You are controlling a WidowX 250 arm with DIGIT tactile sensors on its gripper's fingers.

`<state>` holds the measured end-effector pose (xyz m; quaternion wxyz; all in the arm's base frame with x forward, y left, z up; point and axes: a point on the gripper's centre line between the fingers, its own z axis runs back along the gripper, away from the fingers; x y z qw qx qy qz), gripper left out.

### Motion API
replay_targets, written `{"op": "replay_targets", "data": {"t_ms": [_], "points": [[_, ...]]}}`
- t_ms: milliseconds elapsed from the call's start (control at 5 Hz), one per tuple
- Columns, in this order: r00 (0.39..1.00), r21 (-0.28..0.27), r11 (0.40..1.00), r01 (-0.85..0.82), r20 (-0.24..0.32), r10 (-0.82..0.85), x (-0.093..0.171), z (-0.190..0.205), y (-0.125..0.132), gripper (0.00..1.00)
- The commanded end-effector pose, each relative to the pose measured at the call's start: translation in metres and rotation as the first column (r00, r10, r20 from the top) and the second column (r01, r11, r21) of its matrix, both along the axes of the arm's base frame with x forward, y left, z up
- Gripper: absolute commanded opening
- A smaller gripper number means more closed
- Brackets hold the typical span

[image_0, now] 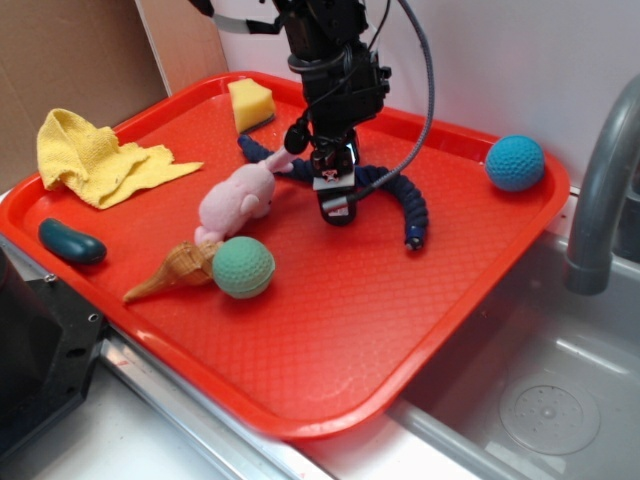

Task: Grab the blue rope.

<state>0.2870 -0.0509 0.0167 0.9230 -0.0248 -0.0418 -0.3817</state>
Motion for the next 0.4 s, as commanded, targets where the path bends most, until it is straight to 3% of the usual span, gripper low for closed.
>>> {"op": "replay_targets", "data": {"t_ms": [0,200], "points": [[1.0,0.017,1.0,-0.015,0.008,0.015,-0.013,0.011,-0.008,0.0],[0.994,0.022,0.995,-0.097,0.052,0.096,-0.024,0.054,-0.001,0.0]]}}
